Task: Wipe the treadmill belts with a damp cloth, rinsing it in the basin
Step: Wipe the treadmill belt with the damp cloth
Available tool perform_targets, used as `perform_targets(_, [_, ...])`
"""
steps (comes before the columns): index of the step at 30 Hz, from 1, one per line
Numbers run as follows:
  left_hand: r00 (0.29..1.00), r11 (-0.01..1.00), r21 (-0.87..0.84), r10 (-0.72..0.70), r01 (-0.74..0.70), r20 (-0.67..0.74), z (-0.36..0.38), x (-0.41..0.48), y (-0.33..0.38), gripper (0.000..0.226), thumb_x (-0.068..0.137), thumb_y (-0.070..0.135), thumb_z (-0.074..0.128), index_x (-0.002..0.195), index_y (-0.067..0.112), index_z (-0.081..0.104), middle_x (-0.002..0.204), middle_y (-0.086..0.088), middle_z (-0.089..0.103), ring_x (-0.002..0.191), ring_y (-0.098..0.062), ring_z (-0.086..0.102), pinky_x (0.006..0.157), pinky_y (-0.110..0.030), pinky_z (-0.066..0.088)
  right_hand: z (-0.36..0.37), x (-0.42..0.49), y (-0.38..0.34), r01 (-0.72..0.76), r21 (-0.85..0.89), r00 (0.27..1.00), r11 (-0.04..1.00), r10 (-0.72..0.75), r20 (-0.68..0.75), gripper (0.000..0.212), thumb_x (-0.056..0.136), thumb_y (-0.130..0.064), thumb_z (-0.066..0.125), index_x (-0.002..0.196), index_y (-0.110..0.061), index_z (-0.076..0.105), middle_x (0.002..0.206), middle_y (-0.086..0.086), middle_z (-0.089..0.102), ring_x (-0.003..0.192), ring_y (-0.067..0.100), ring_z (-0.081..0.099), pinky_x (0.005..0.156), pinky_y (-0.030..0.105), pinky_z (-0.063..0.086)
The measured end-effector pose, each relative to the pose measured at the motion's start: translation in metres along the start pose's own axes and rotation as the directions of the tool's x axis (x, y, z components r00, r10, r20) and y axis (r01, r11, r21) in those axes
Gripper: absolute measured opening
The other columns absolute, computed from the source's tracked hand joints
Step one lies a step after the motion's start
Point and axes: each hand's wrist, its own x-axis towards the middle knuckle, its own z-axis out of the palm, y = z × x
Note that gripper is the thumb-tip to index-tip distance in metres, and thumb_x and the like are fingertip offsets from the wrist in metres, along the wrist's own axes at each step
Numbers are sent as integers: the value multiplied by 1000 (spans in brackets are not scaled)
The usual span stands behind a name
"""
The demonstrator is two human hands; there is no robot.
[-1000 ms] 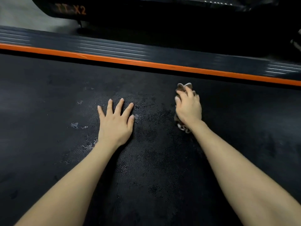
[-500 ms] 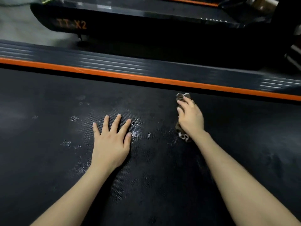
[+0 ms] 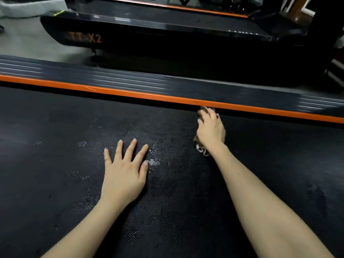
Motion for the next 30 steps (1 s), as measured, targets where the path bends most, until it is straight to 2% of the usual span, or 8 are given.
perform_targets(2, [1000,1000,4,-2,2,-1,0,0,0,64,90,52,9,144,34,37,153,-2,32,143,-34,20,113,-60,8,12,7,-18,-37,-56,999,998,35,-35,32,96,-27,42,123,-14,54,140,6,41,123,34,41,100,40,34])
perform_targets(4, [1000,1000,9,-3,3,1,0,0,1,64,89,53,8,144,34,36,153,-1,31,144,-34,19,113,-60,7,26,3,-55,82,-125,996,989,-80,25,28,92,-28,42,113,-15,56,130,8,47,113,35,46,91,40,35])
perform_targets(7, [1000,1000,6,4,-4,3,1,1,-1,64,89,54,8,144,35,36,154,-1,30,144,-33,18,113,-59,7,48,-18,-106,319,-35,945,947,-315,91,31,94,-26,42,121,-16,53,138,7,44,122,36,40,103,44,30])
perform_targets(10, [1000,1000,-3,13,-13,-5,2,0,-3,64,89,54,7,145,36,35,154,0,29,144,-32,17,114,-59,6,40,-15,-95,409,13,901,912,-406,153,36,95,-23,46,130,-19,50,147,0,36,132,32,31,109,43,30])
perform_targets(16, [1000,1000,-13,1,-1,-10,2,0,-2,67,88,55,4,145,37,32,155,0,27,145,-32,13,114,-58,3,0,4,7,121,-22,992,992,-121,30,37,97,-19,44,132,-18,52,148,1,36,136,29,29,109,37,26])
perform_targets(19, [1000,1000,-9,-4,4,0,-1,-1,0,69,86,55,1,146,37,30,156,0,25,145,-32,12,114,-58,2,-2,-25,-7,136,46,991,990,-136,-6,34,97,-23,42,127,-16,57,148,-1,38,129,30,37,106,33,27])
perform_targets(26, [1000,1000,-3,-8,8,24,-5,0,1,59,90,51,17,146,36,31,157,-1,23,145,-32,11,113,-58,3,-32,-208,-35,465,140,877,874,-476,61,39,86,-27,42,109,-11,69,125,9,61,109,34,60,100,43,44])
perform_targets(30, [999,1000,-20,-10,11,32,-8,-1,0,48,99,46,29,147,37,29,158,0,21,146,-30,8,114,-57,1,-87,-275,33,642,24,747,766,-633,204,37,84,-28,46,113,-17,65,126,5,61,109,32,61,94,43,49])
